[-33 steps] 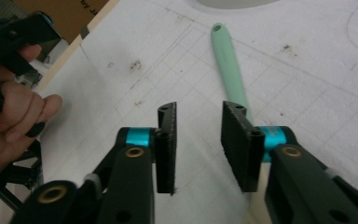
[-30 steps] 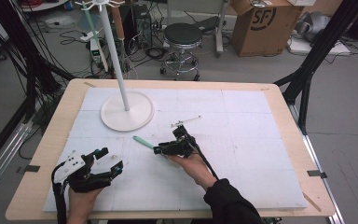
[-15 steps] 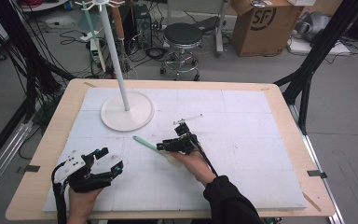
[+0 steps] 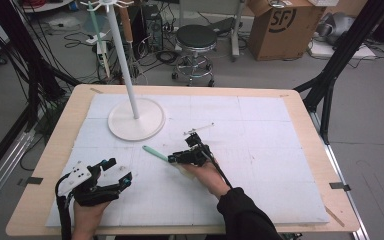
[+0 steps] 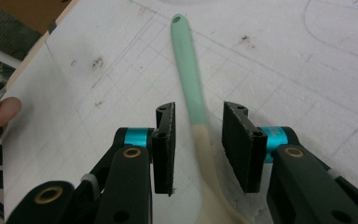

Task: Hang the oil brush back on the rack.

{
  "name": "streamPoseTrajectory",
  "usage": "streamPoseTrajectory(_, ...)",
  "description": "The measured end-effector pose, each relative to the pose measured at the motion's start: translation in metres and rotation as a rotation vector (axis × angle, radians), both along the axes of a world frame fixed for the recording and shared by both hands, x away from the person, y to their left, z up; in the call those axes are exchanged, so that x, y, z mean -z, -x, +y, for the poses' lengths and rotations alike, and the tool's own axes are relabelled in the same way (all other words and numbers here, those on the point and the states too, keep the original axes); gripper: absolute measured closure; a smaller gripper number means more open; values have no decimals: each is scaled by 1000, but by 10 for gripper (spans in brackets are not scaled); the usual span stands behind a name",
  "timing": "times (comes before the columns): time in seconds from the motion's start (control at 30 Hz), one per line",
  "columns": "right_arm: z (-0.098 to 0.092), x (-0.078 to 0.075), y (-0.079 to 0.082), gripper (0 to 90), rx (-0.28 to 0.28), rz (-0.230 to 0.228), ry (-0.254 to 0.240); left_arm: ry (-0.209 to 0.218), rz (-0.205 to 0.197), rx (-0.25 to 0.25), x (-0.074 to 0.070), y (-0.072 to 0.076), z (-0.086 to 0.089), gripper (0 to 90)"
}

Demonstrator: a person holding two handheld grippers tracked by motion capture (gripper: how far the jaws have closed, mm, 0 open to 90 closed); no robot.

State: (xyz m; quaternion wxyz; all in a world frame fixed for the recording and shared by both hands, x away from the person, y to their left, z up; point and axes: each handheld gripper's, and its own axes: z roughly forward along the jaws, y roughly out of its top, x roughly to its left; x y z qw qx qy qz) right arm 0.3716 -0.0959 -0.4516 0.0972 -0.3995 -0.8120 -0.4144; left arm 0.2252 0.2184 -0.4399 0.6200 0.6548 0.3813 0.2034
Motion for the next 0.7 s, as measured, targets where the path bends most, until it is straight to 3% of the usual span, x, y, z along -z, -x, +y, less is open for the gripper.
streamPoseTrajectory(0.43,8,3,4,653,-34,-2,22,1,1,0,0,0,-1,189)
streamPoseTrajectory(0.57,14,2,8,654,-52,-45,49,-2,0,2,0,0,-1,188)
streamPoseTrajectory(0.7,15,3,9,717,-53,-79,76,-2,1,1,0,0,0,189)
